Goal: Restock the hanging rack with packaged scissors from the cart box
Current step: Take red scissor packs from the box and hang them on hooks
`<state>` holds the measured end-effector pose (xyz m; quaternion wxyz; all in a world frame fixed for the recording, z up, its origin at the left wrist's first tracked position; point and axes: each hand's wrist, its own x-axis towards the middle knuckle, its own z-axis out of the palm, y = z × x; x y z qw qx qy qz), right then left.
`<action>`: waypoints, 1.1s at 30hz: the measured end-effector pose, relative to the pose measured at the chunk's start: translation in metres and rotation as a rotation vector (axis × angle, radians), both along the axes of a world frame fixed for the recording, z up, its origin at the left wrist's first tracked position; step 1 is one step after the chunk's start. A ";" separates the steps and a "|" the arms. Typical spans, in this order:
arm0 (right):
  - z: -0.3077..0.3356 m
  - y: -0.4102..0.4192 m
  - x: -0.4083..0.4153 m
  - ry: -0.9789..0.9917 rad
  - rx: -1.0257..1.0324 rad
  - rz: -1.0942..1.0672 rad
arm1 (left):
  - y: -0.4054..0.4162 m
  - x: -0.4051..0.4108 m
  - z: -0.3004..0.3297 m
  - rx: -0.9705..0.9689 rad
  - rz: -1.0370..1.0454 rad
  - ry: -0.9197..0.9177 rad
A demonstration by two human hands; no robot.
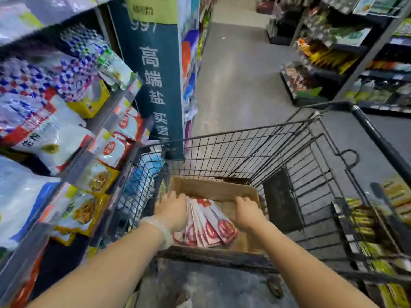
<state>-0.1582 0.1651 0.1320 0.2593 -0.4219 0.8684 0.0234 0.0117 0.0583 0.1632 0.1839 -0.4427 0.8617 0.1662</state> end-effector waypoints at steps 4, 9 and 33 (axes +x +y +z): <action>-0.043 -0.019 -0.014 -0.097 0.105 -0.046 | -0.015 -0.018 -0.038 0.125 0.022 -0.009; -0.105 -0.051 -0.029 -0.201 0.208 -0.065 | -0.028 -0.041 -0.089 0.246 0.059 -0.067; -0.280 -0.091 -0.043 -0.630 0.244 -0.573 | -0.050 -0.075 -0.226 0.600 0.508 -0.129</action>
